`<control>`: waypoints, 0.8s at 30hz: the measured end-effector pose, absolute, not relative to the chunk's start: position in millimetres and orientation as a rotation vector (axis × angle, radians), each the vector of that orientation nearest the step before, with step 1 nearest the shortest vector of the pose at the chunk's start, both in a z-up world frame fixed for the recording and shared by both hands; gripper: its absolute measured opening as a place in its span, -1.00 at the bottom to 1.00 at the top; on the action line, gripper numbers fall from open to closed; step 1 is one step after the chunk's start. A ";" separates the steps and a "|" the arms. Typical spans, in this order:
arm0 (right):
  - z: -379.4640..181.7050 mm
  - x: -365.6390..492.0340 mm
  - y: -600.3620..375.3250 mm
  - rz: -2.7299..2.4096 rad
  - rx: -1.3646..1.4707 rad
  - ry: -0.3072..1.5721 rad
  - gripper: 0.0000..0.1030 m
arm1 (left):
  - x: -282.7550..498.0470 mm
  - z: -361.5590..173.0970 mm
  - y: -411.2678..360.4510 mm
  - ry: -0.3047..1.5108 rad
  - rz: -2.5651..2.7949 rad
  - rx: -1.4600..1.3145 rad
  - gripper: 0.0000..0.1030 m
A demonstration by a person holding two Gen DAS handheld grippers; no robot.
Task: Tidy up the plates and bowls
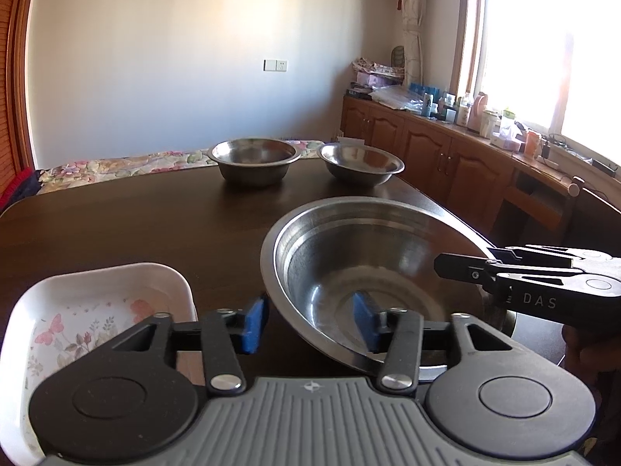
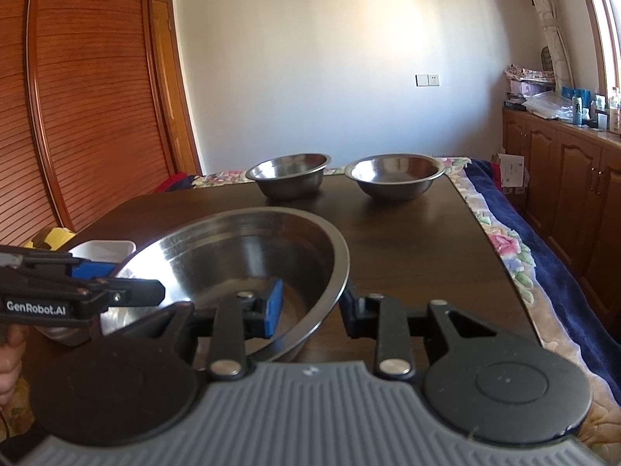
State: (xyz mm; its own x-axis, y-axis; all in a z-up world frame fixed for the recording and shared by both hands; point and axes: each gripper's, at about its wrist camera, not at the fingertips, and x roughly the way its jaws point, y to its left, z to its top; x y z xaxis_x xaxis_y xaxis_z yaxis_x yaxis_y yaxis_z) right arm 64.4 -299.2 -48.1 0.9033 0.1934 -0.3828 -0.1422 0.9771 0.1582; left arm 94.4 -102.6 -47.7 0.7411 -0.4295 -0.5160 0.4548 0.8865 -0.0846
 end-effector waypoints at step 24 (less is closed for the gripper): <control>29.4 42.4 -336.7 0.112 -0.034 0.275 -0.12 | 97.6 -12.8 -82.3 0.464 -0.442 0.008 0.59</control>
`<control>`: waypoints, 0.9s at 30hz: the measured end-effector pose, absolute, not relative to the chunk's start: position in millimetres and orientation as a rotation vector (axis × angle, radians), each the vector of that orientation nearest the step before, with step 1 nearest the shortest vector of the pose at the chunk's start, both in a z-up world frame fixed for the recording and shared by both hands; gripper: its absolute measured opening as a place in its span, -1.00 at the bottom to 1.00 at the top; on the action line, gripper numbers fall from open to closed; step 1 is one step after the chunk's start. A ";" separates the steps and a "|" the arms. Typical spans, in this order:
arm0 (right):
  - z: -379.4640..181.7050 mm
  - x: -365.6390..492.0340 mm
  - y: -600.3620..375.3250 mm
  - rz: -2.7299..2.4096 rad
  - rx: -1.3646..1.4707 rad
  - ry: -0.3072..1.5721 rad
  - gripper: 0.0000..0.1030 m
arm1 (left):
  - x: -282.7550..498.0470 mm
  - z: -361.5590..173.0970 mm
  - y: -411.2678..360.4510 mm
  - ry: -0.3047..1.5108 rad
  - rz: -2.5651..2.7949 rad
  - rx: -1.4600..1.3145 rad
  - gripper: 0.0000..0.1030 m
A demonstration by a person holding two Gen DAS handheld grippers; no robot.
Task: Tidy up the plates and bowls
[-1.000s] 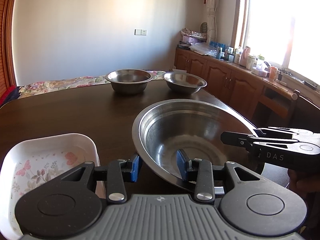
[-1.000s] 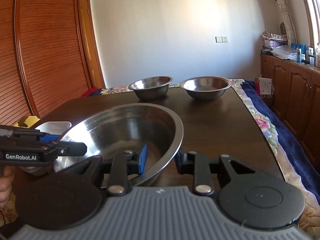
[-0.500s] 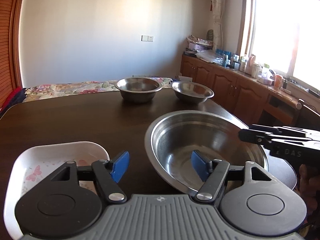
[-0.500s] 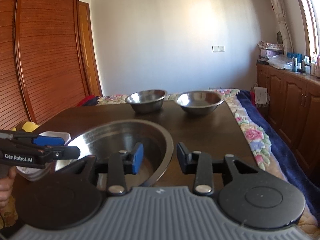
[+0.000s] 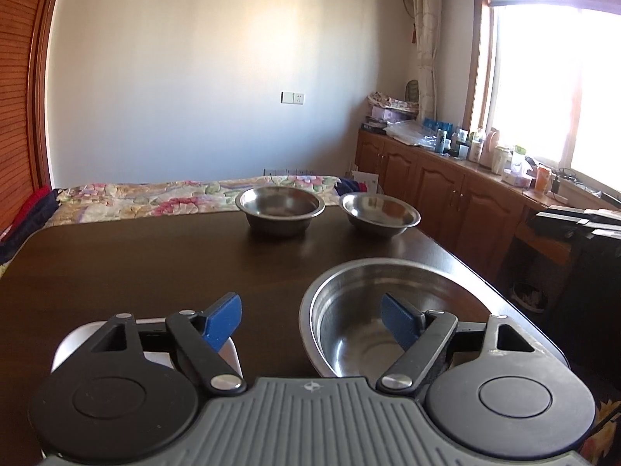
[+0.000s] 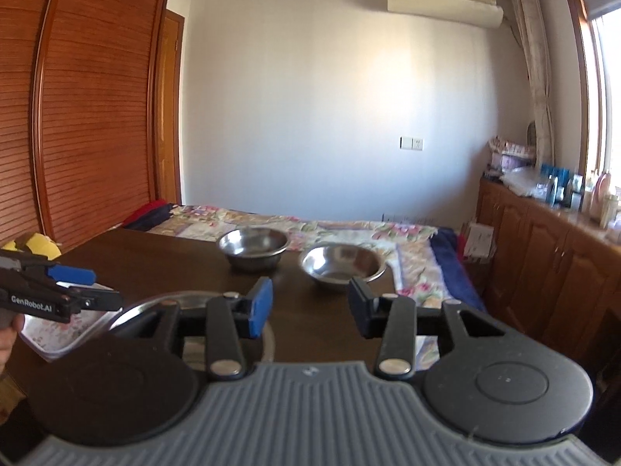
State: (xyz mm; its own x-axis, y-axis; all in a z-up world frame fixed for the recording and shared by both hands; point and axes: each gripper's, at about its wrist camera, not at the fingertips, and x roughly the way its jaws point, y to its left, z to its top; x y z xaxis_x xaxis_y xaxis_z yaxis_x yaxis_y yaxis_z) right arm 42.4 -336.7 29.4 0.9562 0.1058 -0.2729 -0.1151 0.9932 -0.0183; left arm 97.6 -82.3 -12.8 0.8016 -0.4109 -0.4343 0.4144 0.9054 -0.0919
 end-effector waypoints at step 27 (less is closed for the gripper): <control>29.1 203.9 -342.2 0.275 -0.034 0.414 0.13 | 232.0 10.7 -92.7 0.482 -0.403 0.029 0.72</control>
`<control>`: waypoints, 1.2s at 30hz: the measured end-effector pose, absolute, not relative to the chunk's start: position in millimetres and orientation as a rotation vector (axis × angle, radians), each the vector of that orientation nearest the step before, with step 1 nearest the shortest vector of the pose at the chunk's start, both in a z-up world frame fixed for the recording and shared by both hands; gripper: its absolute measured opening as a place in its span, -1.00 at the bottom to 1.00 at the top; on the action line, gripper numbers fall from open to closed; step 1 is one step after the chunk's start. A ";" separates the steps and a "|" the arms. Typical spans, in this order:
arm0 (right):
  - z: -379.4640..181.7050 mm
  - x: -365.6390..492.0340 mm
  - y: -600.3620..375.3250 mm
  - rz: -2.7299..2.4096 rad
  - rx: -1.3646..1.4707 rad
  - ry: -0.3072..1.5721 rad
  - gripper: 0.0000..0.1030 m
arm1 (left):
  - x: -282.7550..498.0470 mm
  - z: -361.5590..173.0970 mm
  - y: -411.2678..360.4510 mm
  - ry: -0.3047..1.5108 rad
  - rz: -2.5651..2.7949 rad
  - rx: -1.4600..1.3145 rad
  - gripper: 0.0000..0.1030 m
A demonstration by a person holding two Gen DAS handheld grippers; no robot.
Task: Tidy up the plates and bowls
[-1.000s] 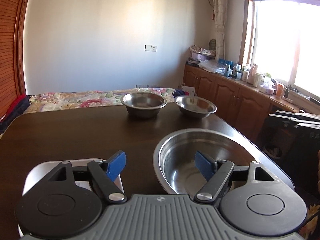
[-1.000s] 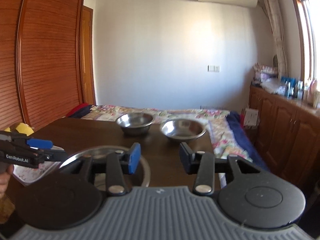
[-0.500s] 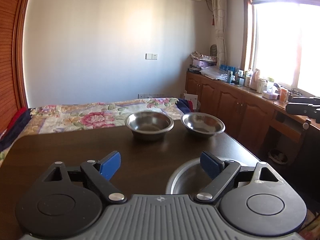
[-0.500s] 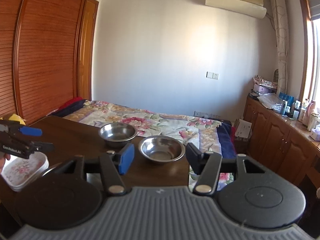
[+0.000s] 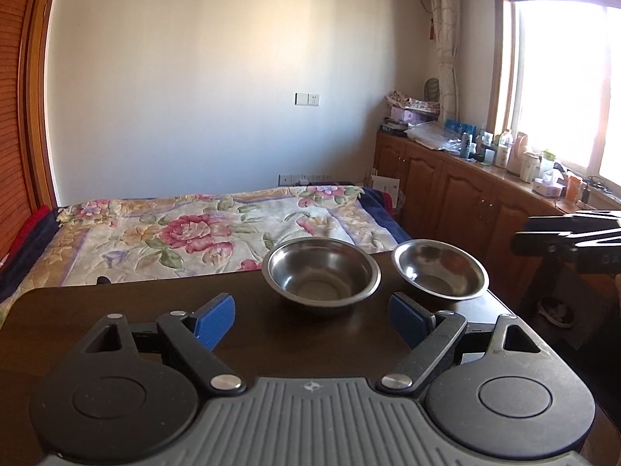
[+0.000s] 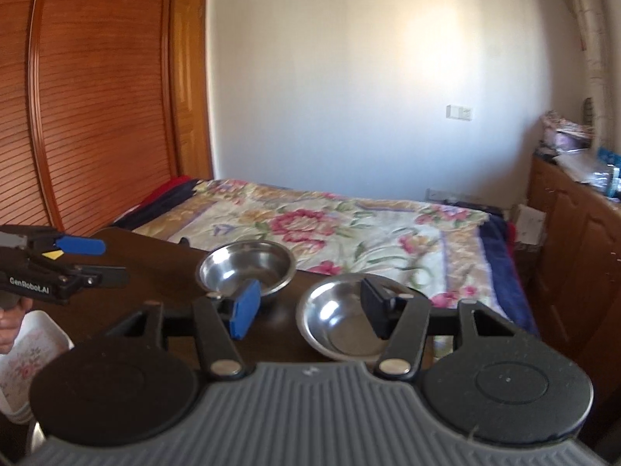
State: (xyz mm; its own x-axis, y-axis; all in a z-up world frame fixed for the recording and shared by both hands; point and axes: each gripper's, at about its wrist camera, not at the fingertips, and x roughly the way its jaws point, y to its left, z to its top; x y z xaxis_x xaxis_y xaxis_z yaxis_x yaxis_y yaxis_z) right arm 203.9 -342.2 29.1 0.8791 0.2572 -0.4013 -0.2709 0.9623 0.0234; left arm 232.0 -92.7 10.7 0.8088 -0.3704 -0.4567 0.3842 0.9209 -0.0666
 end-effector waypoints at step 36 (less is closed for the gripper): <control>-13.0 326.1 -286.1 0.384 -0.062 0.688 -0.25 | 351.5 -36.3 -106.8 0.687 -0.413 -0.043 -0.24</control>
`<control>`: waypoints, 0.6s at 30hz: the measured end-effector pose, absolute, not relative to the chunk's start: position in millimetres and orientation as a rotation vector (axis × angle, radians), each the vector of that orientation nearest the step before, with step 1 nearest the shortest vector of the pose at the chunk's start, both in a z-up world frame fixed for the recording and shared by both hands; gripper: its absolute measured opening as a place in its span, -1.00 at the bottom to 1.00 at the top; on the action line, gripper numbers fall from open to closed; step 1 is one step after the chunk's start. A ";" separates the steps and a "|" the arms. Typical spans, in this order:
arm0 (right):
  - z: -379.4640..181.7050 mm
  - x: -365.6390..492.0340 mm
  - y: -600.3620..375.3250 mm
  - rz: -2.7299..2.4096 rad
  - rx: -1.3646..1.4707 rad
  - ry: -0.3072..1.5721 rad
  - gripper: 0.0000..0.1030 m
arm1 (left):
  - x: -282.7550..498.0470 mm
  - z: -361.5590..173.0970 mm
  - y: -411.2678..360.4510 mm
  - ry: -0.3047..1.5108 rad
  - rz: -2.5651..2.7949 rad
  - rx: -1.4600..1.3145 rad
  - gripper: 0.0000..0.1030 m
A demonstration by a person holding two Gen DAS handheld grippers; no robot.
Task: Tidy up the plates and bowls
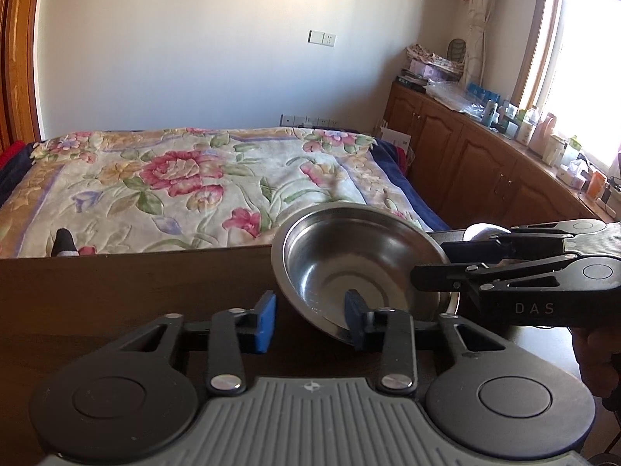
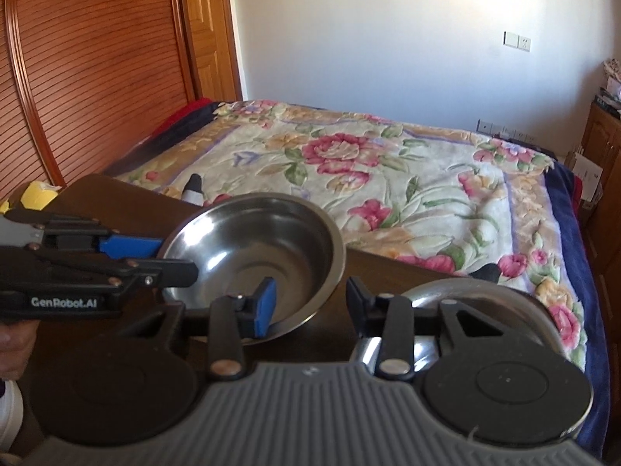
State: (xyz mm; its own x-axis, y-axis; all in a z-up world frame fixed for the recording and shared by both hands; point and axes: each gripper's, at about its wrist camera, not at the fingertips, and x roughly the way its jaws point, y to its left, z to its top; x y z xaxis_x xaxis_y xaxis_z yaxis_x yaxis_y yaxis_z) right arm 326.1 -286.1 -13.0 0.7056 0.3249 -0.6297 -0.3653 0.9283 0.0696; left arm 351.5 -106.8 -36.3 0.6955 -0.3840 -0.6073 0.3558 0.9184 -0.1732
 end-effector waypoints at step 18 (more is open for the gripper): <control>1.1 306.2 -292.4 0.412 -0.006 0.696 -0.51 | 337.9 -19.3 -98.6 0.692 -0.416 -0.077 -0.50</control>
